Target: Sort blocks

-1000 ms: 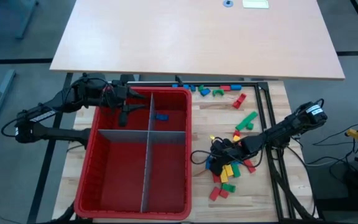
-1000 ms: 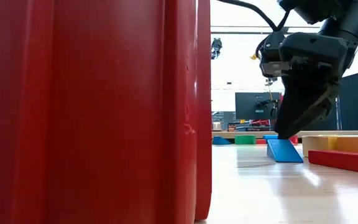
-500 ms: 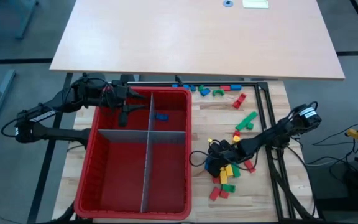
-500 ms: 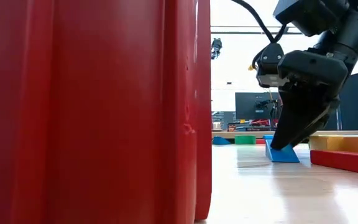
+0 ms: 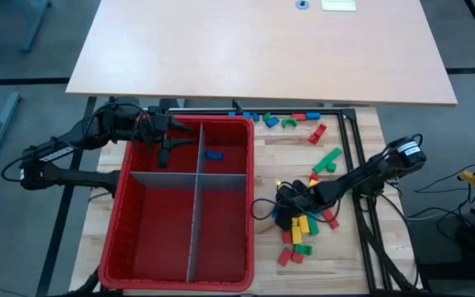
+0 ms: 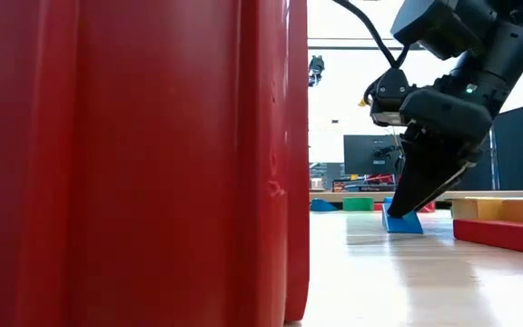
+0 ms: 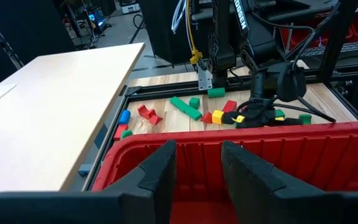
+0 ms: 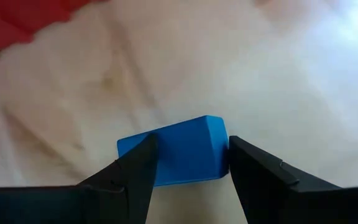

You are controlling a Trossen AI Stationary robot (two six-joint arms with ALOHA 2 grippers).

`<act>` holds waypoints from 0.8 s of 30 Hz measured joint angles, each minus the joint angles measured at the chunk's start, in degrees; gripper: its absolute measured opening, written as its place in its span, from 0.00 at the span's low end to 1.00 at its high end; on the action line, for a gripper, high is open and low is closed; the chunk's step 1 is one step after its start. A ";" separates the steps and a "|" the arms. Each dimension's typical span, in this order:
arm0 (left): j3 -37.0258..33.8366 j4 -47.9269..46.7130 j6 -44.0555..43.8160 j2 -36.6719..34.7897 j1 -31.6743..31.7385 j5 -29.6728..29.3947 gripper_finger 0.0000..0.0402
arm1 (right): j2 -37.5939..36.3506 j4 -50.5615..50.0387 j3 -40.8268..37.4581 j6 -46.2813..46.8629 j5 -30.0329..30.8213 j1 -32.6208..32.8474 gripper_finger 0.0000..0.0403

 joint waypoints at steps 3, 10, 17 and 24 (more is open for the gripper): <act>0.00 -0.01 0.00 0.00 -0.01 0.00 0.28 | -1.35 -3.69 -0.07 -0.17 1.84 -1.14 0.44; 0.00 -0.01 -0.02 0.00 -0.02 0.00 0.31 | -2.76 -10.66 -0.08 -0.53 4.82 -2.95 0.44; 0.00 -0.01 -0.02 0.00 0.00 0.00 0.31 | -5.55 -11.29 -0.02 -0.75 5.19 -3.25 0.44; 0.00 -0.01 -0.02 0.00 -0.02 0.00 0.28 | -11.14 -11.52 0.67 -1.67 6.70 -3.25 0.44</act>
